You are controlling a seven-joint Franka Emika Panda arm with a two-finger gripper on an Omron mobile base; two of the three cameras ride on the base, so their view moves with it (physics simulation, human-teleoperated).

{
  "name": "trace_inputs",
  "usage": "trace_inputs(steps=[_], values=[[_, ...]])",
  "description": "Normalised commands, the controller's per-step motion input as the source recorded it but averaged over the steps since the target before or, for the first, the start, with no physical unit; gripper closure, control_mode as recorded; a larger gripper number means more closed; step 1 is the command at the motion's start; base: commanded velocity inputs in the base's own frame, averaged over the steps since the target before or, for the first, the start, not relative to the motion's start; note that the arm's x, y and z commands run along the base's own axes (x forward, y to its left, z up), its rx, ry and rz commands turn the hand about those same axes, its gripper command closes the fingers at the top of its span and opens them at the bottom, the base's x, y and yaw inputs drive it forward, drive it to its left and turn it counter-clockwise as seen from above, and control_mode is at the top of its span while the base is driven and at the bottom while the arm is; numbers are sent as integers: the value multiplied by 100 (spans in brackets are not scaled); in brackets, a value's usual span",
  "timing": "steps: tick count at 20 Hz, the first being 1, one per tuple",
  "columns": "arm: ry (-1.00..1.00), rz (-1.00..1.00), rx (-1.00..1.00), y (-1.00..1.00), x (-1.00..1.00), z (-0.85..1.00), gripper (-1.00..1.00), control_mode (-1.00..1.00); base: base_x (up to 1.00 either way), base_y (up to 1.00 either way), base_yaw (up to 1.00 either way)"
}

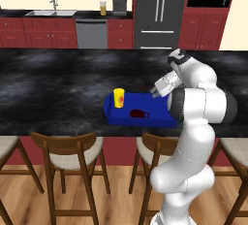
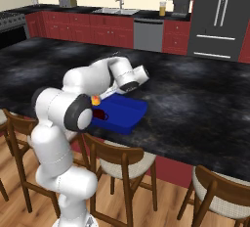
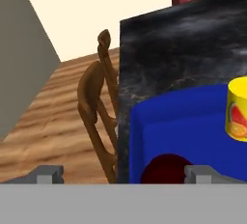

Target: There is a tray on the dining counter. Grab the cup, mug, and pitcher and place them on the tray. The pitcher may be placed next to the tray if it cannot fit the tray.

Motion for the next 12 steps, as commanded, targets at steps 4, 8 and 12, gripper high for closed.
trace_inputs(steps=[4, 8, 12], values=[[16, -31, -2, -23, -51, 36, -100, -100, 0, 0, 0], [16, -36, -10, -1, -22, 46, -100, -100, 0, 0, 0], [20, -36, -16, 0, -1, 52, -100, -100, 0, 0, 0]])
